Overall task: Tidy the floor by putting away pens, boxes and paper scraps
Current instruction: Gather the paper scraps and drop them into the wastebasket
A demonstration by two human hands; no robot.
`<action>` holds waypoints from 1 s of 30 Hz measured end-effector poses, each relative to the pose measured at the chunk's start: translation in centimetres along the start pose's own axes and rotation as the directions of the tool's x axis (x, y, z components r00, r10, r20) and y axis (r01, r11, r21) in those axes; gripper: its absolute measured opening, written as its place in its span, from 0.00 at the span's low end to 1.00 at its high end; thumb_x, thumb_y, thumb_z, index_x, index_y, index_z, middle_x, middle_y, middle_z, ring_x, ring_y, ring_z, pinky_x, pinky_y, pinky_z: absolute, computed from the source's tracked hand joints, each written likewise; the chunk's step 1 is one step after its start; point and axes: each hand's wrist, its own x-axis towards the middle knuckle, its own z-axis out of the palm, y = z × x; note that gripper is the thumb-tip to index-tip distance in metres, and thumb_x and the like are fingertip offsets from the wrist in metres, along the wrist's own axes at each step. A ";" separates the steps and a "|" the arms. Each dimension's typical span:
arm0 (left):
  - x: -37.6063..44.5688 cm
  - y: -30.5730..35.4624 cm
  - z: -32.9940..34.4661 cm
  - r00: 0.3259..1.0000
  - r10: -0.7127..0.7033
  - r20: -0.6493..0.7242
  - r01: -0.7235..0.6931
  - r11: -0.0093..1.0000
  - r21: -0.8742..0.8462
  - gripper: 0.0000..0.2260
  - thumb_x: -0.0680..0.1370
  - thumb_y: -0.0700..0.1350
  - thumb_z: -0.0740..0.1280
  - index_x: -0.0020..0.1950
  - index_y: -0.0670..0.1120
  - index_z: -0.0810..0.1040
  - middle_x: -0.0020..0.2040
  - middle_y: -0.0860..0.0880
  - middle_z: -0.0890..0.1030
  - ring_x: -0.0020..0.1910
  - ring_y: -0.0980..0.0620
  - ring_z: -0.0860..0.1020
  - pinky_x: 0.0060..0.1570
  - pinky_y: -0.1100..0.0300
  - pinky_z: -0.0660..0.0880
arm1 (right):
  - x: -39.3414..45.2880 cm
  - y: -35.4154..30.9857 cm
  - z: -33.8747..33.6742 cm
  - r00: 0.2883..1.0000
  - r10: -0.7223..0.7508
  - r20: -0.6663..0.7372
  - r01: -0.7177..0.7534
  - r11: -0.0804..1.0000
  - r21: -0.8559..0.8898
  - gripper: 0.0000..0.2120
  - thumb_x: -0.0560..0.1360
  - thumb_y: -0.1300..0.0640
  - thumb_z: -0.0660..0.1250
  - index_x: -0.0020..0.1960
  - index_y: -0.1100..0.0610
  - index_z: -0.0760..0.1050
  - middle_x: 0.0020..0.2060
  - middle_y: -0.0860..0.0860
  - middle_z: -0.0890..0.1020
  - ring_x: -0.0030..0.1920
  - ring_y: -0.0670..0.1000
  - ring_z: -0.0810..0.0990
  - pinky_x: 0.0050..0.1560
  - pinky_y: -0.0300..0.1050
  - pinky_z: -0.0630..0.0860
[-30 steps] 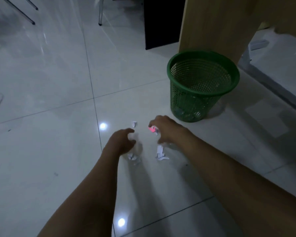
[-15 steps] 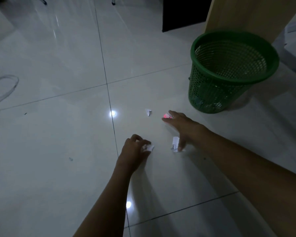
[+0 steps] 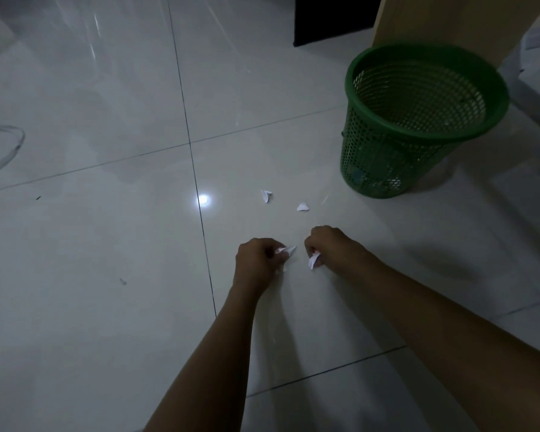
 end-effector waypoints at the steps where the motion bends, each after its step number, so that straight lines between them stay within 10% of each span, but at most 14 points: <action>1: 0.0 0.2 0.2 1.000 -0.015 -0.004 0.015 1.000 -0.025 0.08 0.77 0.50 0.74 0.51 0.47 0.88 0.43 0.51 0.87 0.42 0.54 0.83 0.46 0.60 0.78 | -0.3 0.1 0.1 1.000 0.012 -0.020 -0.011 0.999 0.049 0.17 0.73 0.54 0.74 0.60 0.59 0.81 0.61 0.59 0.79 0.61 0.58 0.78 0.58 0.43 0.74; 12: 1.0 2.8 0.8 0.979 -0.196 0.049 0.200 0.903 -0.379 0.03 0.76 0.49 0.75 0.44 0.52 0.87 0.39 0.49 0.88 0.38 0.51 0.85 0.49 0.51 0.83 | -1.9 1.6 -0.3 0.876 0.340 -0.342 -0.047 0.766 0.641 0.11 0.60 0.61 0.83 0.39 0.60 0.84 0.27 0.50 0.81 0.30 0.48 0.81 0.37 0.40 0.79; 22: 5.5 13.6 -6.8 0.978 -0.067 -0.200 -0.076 0.774 -0.629 0.06 0.78 0.54 0.72 0.45 0.53 0.85 0.43 0.51 0.86 0.39 0.55 0.79 0.44 0.58 0.77 | -3.5 -2.8 -13.5 0.676 0.374 -0.635 0.354 0.591 0.725 0.06 0.69 0.65 0.77 0.44 0.63 0.82 0.35 0.58 0.85 0.33 0.55 0.84 0.40 0.49 0.83; 30: 8.0 22.9 -6.2 0.972 0.059 -0.228 -0.182 0.802 -0.569 0.12 0.76 0.53 0.75 0.55 0.48 0.88 0.51 0.52 0.88 0.53 0.53 0.84 0.58 0.55 0.79 | -8.2 2.2 -20.5 0.357 0.595 -0.720 0.265 0.675 0.689 0.09 0.66 0.56 0.80 0.42 0.57 0.83 0.35 0.50 0.86 0.35 0.48 0.85 0.41 0.45 0.84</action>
